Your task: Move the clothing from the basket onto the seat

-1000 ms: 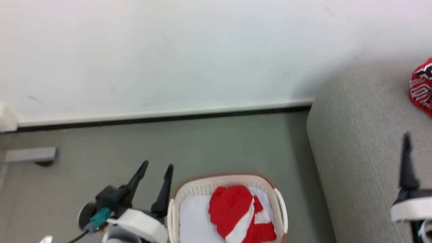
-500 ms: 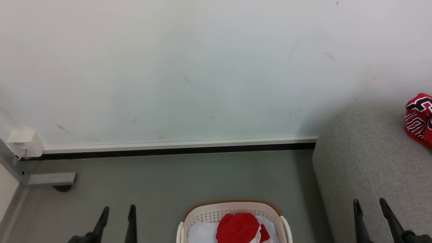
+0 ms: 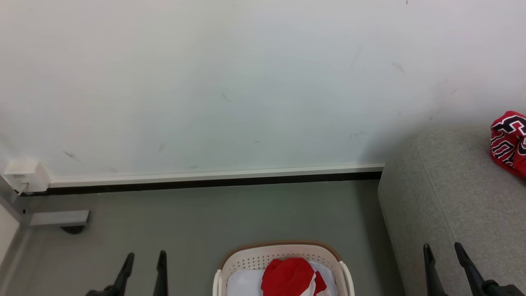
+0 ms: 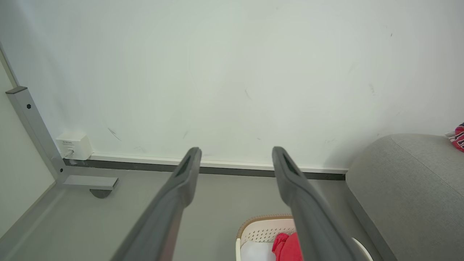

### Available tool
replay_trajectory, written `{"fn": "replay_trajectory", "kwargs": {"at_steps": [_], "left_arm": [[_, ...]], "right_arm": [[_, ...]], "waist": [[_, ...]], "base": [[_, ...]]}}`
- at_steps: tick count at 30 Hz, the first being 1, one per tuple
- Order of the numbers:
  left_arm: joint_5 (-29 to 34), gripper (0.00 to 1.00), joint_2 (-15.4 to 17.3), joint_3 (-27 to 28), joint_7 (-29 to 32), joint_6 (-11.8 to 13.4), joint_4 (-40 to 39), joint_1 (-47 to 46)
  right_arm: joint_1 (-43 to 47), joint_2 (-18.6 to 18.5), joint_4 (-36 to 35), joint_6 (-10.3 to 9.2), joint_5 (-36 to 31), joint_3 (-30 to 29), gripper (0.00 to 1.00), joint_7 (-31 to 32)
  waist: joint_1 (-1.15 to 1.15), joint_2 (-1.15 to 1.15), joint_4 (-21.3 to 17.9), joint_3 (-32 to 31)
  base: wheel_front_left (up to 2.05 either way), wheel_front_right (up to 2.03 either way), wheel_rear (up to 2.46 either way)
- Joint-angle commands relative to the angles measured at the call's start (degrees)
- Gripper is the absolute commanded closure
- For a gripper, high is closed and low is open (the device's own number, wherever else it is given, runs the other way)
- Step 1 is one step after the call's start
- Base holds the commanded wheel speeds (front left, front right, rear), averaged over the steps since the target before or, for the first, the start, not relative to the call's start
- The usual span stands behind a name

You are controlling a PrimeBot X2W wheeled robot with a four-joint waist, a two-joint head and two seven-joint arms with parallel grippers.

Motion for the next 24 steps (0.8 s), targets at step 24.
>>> {"fn": "replay_trajectory", "kwargs": {"at_steps": [24], "left_arm": [[11.5, 0.0, -1.5, -11.4, 8.0, -7.0, 15.3, -32.8]], "right_arm": [[-12.6, 0.0, -11.5, -0.14, -1.7, -1.1, 0.0, 0.0]], "waist": [[0.0, 0.0, -11.1, 26.7]], "base": [[0.0, 0.0, 0.0]]}}
